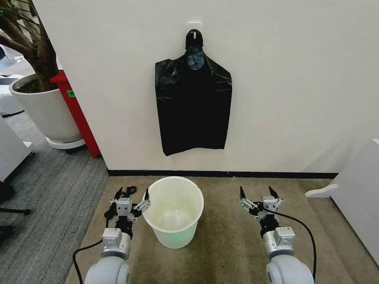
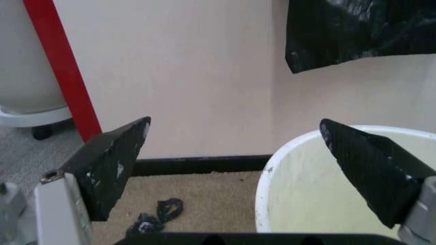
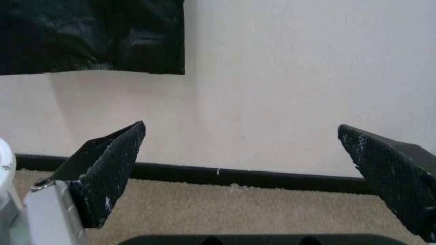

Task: Place the garbage bag over the trash bin.

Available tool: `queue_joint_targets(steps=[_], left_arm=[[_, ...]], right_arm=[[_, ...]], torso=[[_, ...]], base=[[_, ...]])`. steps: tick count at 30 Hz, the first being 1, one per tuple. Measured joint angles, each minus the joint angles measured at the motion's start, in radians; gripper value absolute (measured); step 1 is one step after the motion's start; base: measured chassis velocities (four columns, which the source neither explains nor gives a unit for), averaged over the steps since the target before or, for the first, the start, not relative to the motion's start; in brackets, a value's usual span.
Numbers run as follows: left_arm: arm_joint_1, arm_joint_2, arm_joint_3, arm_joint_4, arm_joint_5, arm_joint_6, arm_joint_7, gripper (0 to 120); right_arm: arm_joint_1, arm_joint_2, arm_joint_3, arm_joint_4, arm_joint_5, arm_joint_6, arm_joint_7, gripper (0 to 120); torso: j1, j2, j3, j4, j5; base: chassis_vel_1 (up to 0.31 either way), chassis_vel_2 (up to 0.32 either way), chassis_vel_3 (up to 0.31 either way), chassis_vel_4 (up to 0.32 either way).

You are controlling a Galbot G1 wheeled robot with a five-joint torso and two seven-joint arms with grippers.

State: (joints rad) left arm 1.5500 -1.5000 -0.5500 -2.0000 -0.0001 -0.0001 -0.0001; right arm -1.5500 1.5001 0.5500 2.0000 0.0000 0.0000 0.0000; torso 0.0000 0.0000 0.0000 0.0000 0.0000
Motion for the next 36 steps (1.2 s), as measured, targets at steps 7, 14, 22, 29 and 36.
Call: queue_joint_targets(steps=[7, 14, 22, 29, 36], left_arm=[[0.0, 0.0, 0.0, 0.0, 0.0, 0.0, 0.0, 99], [0.0, 0.0, 0.0, 0.0, 0.0, 0.0, 0.0, 99], [0.011, 0.017, -0.01, -0.021, -0.031, -0.012, -0.005, 100], [0.078, 0.126, -0.085, -0.174, -0.222, -0.106, -0.057, 100], [0.144, 0.226, -0.157, -0.318, -0.401, -0.202, -0.104, 100]], right_arm=[[0.0, 0.0, 0.0, 0.0, 0.0, 0.0, 0.0, 100], [0.0, 0.0, 0.0, 0.0, 0.0, 0.0, 0.0, 100], [-0.014, -0.004, -0.006, 0.032, 0.003, 0.025, 0.002, 100], [-0.098, -0.031, -0.045, 0.241, 0.034, 0.186, 0.024, 100], [-0.092, -0.076, -0.071, 0.322, 0.1, 0.213, 0.045, 100]], torso=[[0.0, 0.0, 0.0, 0.0, 0.0], [0.0, 0.0, 0.0, 0.0, 0.0], [0.0, 0.0, 0.0, -0.0001, -0.0003], [0.0, 0.0, 0.0, 0.0001, -0.0001], [0.0, 0.0, 0.0, 0.0, 0.0004]], base=[[0.0, 0.0, 0.0, 0.0], [0.0, 0.0, 0.0, 0.0], [0.0, 0.0, 0.0, 0.0], [0.0, 0.0, 0.0, 0.0], [0.0, 0.0, 0.0, 0.0]])
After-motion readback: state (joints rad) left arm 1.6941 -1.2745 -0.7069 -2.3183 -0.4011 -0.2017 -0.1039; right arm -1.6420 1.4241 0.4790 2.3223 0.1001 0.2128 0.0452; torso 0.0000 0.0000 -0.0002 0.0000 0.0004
